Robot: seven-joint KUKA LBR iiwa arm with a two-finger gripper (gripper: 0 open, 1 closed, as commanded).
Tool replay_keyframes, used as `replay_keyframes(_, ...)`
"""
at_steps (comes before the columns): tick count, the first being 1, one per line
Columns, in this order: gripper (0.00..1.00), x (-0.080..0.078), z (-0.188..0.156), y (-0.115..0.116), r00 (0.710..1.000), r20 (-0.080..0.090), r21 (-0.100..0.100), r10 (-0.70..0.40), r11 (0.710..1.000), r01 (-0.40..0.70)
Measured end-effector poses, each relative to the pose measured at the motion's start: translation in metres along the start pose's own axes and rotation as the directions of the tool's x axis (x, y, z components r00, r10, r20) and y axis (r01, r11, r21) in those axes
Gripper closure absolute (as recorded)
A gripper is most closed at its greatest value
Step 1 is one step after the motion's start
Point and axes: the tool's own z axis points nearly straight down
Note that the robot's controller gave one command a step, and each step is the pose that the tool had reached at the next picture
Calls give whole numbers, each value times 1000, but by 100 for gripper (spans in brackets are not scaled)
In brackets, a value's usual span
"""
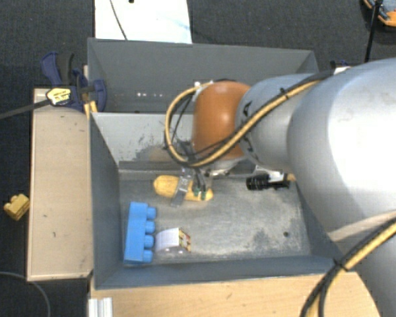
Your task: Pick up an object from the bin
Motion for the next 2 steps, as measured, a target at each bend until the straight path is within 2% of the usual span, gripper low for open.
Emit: replay_keyframes(2,100,3,-5,-1,1000,-11,6,-2,1000,2)
